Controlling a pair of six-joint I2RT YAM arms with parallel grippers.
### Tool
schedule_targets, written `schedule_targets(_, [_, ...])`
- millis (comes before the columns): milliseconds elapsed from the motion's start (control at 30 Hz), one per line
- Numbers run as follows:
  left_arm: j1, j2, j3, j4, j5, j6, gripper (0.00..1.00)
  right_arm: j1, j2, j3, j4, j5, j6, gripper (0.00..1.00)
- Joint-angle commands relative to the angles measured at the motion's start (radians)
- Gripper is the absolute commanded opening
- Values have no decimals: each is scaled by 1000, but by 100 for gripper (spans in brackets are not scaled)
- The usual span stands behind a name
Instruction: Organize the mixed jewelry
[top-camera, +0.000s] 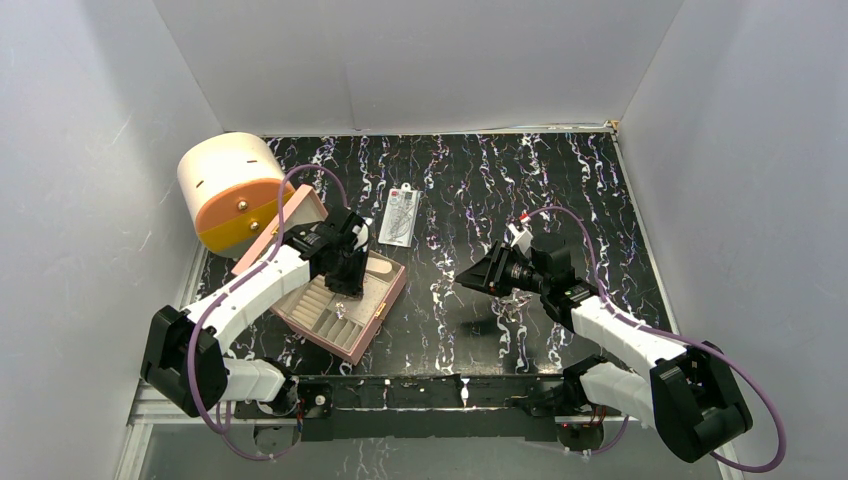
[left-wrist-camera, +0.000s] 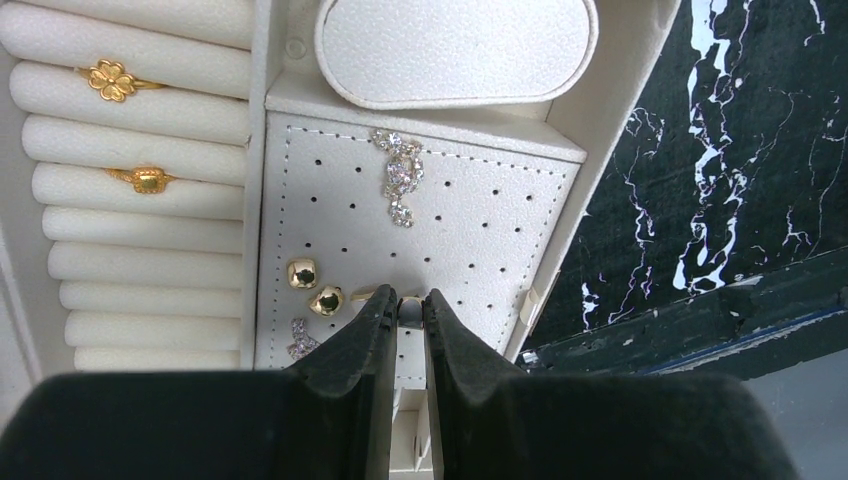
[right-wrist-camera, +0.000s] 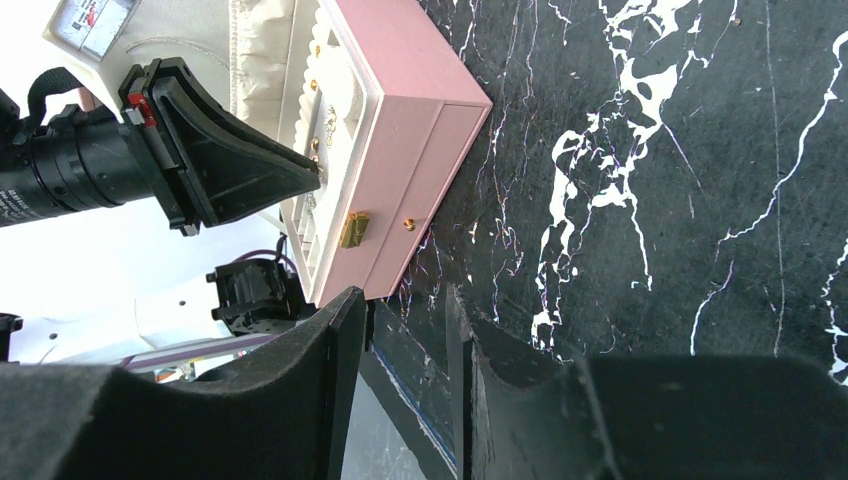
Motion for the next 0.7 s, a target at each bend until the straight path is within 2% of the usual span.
schedule_targets(0, [-12,1,17,-21,-91,2,9,0,-5,5,45,-6,-4,45])
schedule_targets(567, [-21,22,44,-44,-56,36,9,0,9,9,53,-9,-6,45])
schedule_targets(667, [-21,17,46,-37,-8,31,9,-2,6,6,52,-9,-6,45])
